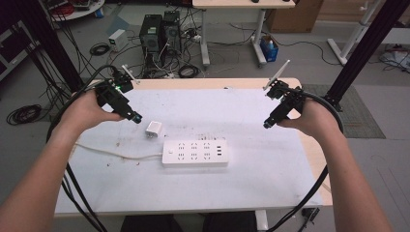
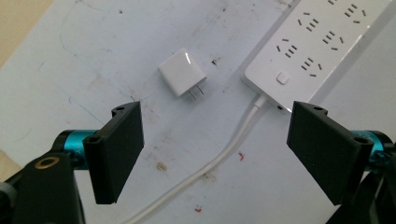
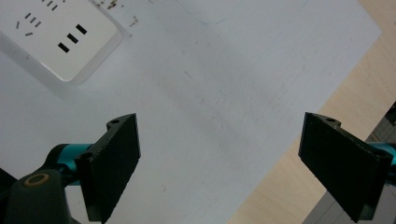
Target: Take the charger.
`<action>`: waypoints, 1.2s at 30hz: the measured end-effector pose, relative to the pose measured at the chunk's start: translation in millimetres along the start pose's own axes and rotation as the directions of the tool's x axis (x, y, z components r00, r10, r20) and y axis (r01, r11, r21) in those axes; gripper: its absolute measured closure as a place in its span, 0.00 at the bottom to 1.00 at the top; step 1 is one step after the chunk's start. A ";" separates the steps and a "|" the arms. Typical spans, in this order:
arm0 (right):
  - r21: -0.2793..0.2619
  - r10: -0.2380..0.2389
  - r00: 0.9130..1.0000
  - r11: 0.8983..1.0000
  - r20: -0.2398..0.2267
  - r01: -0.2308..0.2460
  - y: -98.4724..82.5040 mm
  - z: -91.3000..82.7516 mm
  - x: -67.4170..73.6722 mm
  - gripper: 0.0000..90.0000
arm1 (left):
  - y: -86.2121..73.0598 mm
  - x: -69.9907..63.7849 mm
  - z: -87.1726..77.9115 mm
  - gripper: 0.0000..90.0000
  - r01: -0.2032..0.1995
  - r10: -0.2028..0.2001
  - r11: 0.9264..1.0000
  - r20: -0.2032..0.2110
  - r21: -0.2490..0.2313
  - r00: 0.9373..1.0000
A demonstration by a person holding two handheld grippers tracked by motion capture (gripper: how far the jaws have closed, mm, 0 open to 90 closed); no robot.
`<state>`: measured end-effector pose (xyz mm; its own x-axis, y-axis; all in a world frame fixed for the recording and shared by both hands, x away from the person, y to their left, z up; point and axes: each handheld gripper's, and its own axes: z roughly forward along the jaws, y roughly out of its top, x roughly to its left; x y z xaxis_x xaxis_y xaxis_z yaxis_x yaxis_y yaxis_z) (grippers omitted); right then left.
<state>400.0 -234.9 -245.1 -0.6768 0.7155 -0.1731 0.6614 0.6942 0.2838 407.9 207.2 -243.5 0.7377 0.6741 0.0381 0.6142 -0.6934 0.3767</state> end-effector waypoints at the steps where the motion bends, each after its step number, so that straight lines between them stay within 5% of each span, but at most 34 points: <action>1: -0.003 0.001 1.000 1.000 0.001 -0.001 -0.1 0.1 0.1 0.13 | 0.8 1.8 3.4 0.21 0.006 -0.006 1.000 0.002 0.008 1.000; 7: -0.006 0.014 1.000 1.000 0.000 -0.014 -1.4 2.5 -1.7 0.13 | 5.2 7.5 30.3 0.21 0.052 -0.052 0.998 -0.002 0.031 0.999; 16: -0.010 0.011 1.000 1.000 -0.005 -0.011 -1.9 6.5 -3.7 0.13 | 13.7 12.8 75.6 0.21 0.162 -0.162 0.983 -0.008 0.083 0.987; 26: -0.019 0.014 1.000 1.000 -0.005 -0.015 -5.0 9.9 -6.5 0.13 | 15.9 19.1 120.9 0.21 0.220 -0.221 0.967 -0.004 0.129 0.975; 30: -0.024 0.019 1.000 1.000 -0.004 -0.019 -6.5 11.3 -6.6 0.13 | 16.4 20.9 134.3 0.21 0.214 -0.215 0.965 -0.010 0.154 0.976; 31: -0.027 0.018 1.000 0.999 -0.006 -0.019 -6.9 11.7 -6.9 0.13 | 16.3 20.0 138.5 0.21 0.231 -0.233 0.962 -0.007 0.145 0.973; 33: -0.030 0.012 1.000 0.999 -0.005 -0.012 -7.7 12.5 -7.3 0.13 | 16.1 21.8 144.0 0.21 0.212 -0.213 0.963 -0.013 0.168 0.977; 36: -0.028 0.020 1.000 0.999 -0.009 -0.021 -8.9 13.6 -7.4 0.13 | 15.3 22.3 152.0 0.21 0.229 -0.230 0.958 -0.014 0.173 0.973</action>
<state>403.6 -245.4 -259.2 -0.6660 0.7289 -0.1589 0.6659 0.6768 0.3139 476.3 172.9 -377.5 0.5727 0.8189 -0.0372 0.8058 -0.5541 0.2092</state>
